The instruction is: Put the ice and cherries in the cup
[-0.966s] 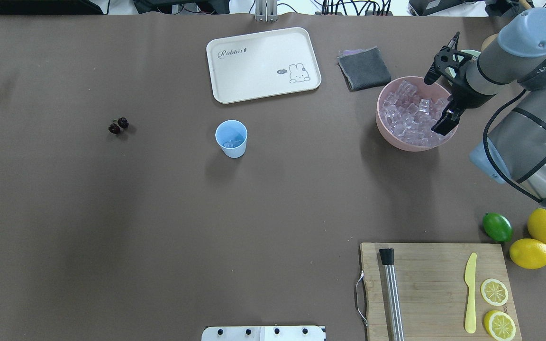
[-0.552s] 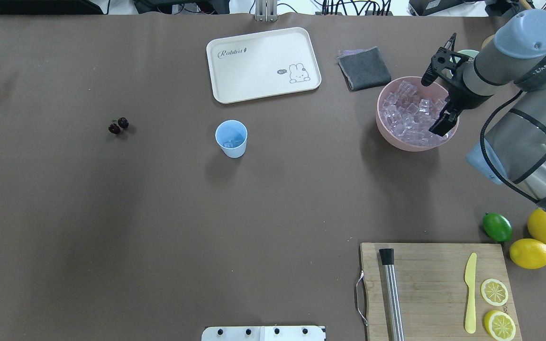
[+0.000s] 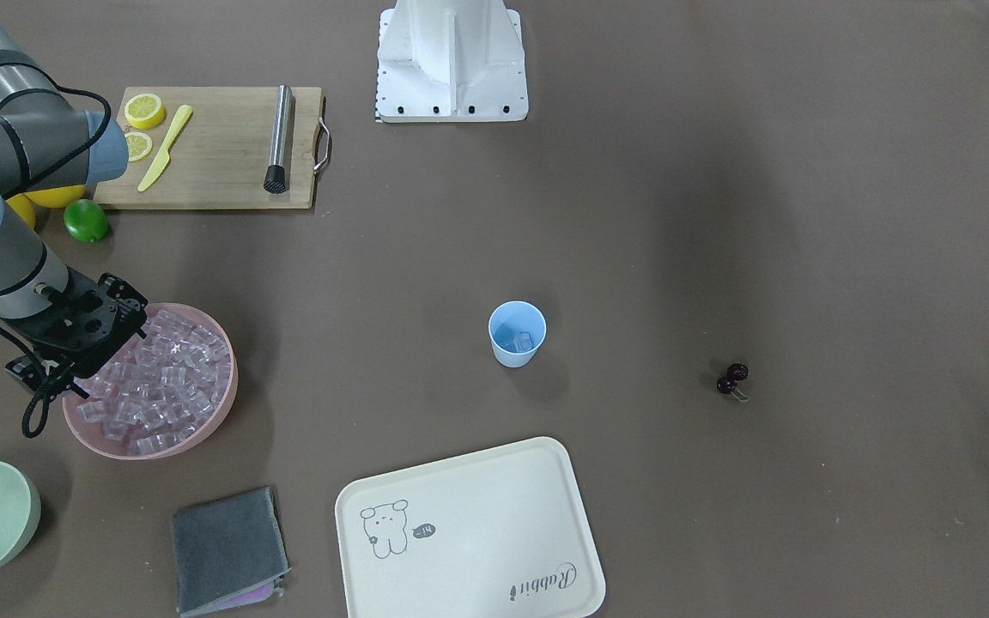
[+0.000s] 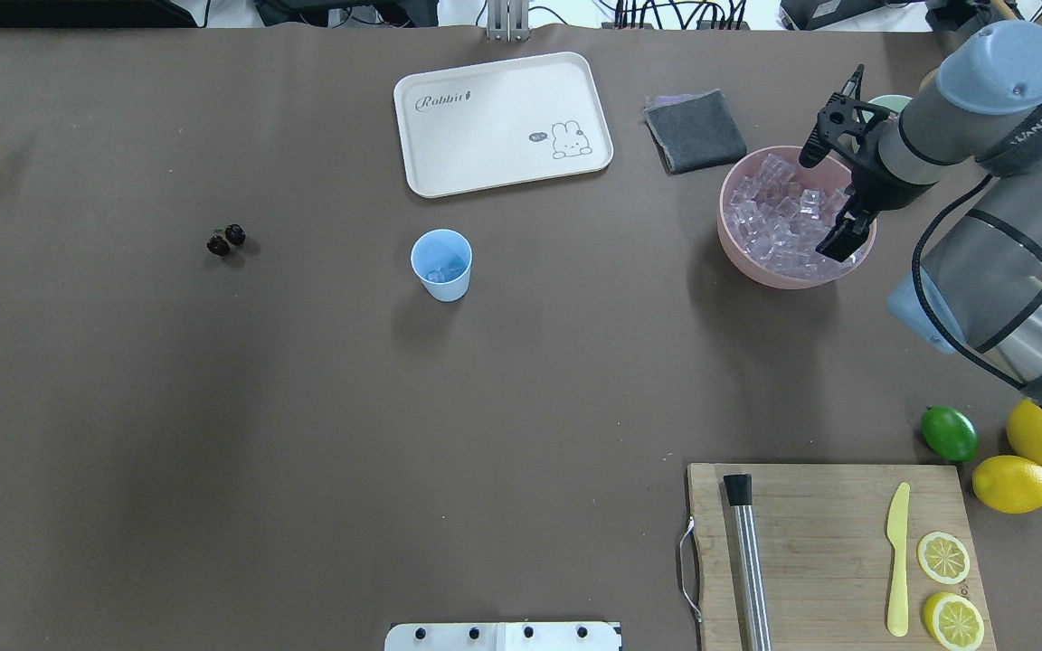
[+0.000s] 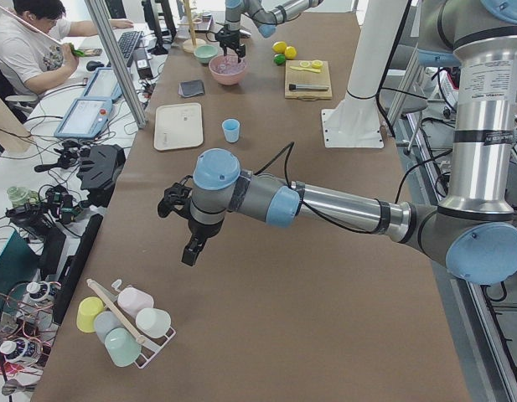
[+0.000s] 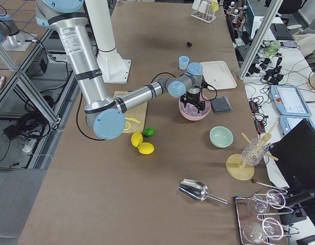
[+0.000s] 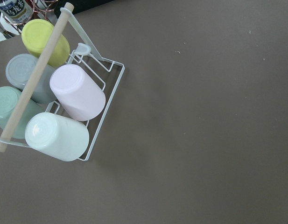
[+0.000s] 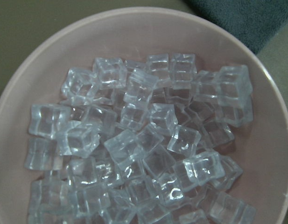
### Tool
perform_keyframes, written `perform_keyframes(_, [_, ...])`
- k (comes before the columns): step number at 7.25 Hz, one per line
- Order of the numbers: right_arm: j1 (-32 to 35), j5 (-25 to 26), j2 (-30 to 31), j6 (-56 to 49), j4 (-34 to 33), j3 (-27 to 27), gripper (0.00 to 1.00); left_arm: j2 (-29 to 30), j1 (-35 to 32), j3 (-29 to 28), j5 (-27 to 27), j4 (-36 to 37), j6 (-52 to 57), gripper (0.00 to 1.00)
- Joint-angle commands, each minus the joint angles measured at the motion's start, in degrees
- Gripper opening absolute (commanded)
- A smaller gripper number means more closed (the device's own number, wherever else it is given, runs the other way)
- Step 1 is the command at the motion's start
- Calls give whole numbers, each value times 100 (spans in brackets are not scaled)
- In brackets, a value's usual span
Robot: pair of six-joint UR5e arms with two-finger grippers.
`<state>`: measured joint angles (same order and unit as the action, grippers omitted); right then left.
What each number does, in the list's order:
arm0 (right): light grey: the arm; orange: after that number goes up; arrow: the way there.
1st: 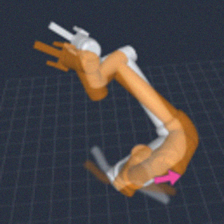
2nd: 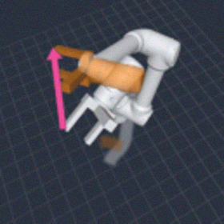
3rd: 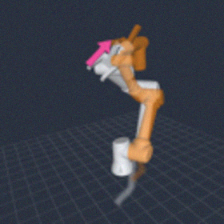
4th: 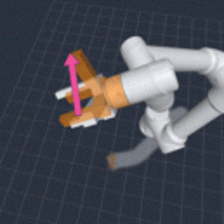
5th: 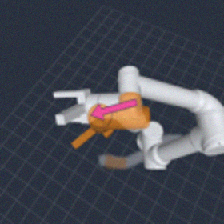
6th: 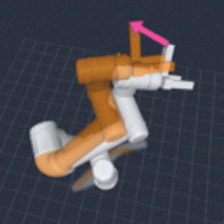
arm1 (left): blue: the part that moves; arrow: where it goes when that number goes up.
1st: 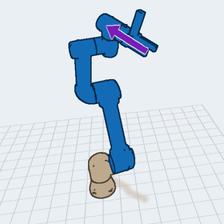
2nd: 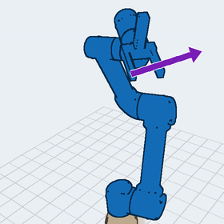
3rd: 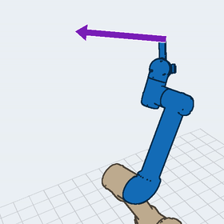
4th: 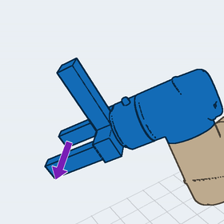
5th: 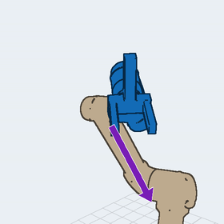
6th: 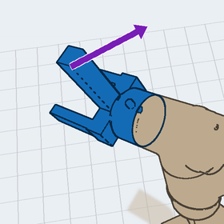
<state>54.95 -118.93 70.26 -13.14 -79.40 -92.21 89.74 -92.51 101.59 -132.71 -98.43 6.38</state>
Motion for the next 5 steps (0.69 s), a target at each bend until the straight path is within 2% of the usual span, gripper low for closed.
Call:
perform_keyframes(1, [7,10,-21,-187,4,10,99,-1,-4,-8,0,0,4,98])
perform_keyframes(2, [50,-7,-39,-545,4,10,99,-1,-4,-8,0,0,4,98])
perform_keyframes(5, [42,10,-48,-584,13,45,99,-1,-12,18,0,-61,-14,98])
